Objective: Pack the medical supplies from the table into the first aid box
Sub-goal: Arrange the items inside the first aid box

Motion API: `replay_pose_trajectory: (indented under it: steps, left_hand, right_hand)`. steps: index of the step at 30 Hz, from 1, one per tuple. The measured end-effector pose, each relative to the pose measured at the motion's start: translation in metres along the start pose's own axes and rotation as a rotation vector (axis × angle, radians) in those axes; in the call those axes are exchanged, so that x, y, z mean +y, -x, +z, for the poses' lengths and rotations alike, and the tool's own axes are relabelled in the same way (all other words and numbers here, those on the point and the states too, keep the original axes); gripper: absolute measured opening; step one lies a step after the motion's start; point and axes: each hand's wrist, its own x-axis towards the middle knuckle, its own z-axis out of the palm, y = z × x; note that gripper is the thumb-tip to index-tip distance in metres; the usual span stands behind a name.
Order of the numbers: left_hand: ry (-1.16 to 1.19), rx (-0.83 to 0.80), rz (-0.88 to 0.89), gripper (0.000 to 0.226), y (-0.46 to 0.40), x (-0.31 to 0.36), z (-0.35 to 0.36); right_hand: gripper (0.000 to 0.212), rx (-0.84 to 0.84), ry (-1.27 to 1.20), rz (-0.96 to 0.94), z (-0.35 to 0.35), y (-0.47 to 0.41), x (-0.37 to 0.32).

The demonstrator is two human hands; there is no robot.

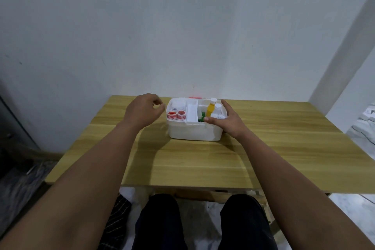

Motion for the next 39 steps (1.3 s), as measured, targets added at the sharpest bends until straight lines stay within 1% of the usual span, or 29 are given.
replay_pose_trajectory:
  steps: [3,6,9,11,12,13,15,16,18,20,22,23,25,28,32,34,39]
  left_hand:
    - [-0.165,-0.120,-0.248,0.025,0.007,-0.025,-0.014]
    - [-0.353,-0.336,-0.441,0.031,0.015,-0.049,-0.026]
    - [-0.376,-0.554,-0.583,0.042,0.023,-0.063,-0.028]
    - [-0.371,-0.659,-0.629,0.039,0.029,-0.064,-0.024]
    - [-0.388,-0.683,-0.627,0.036,0.030,-0.064,-0.023]
    - [-0.396,-0.679,-0.616,0.033,0.029,-0.063,-0.023]
    - [-0.366,-0.611,-0.614,0.031,0.025,-0.061,-0.021]
    - [-0.318,-0.540,-0.605,0.038,0.022,-0.060,-0.021]
    - [-0.191,-0.335,-0.540,0.051,0.016,-0.049,-0.022]
    - [-0.095,-0.152,-0.438,0.050,0.007,-0.029,-0.022]
    - [-0.001,-0.062,-0.364,0.047,-0.008,-0.004,-0.021]
    - [0.041,-0.047,-0.341,0.046,-0.015,0.010,-0.019]
    - [0.079,-0.069,-0.294,0.041,-0.029,0.036,-0.013]
    - [0.061,-0.147,-0.210,0.035,-0.045,0.075,-0.001]
    - [0.029,-0.239,-0.153,0.030,-0.060,0.105,0.018]
    - [-0.026,-0.271,-0.139,0.027,-0.064,0.111,0.029]
    - [-0.135,-0.287,-0.121,0.030,-0.059,0.111,0.051]
  right_hand:
    - [0.151,-0.003,0.009,0.001,0.001,0.002,-0.002]
    - [0.150,0.000,0.015,0.008,0.000,0.003,-0.001]
    - [0.152,-0.002,0.012,0.013,0.001,0.004,-0.003]
    - [0.150,-0.001,0.010,0.015,0.001,0.005,-0.004]
    - [0.148,-0.002,0.005,0.014,0.001,0.006,-0.005]
    - [0.148,-0.003,0.001,0.016,0.002,0.007,-0.005]
    - [0.145,-0.004,-0.007,0.013,0.002,0.007,-0.007]
    - [0.143,-0.001,-0.010,0.013,0.002,0.007,-0.007]
    - [0.139,-0.001,-0.012,0.009,0.002,0.008,-0.007]
    - [0.139,0.000,-0.018,0.008,0.002,0.008,-0.006]
    - [0.139,0.002,-0.013,0.006,0.002,0.008,-0.006]
    - [0.140,0.002,-0.012,0.004,0.002,0.009,-0.007]
    - [0.144,0.001,-0.019,0.007,0.002,0.009,-0.007]
    - [0.143,-0.003,-0.025,0.010,0.002,0.010,-0.007]
    - [0.147,0.007,-0.011,0.006,0.001,0.009,-0.005]
    - [0.142,0.007,-0.007,0.002,0.002,0.009,-0.005]
    - [0.128,0.009,0.004,0.010,0.001,0.008,-0.005]
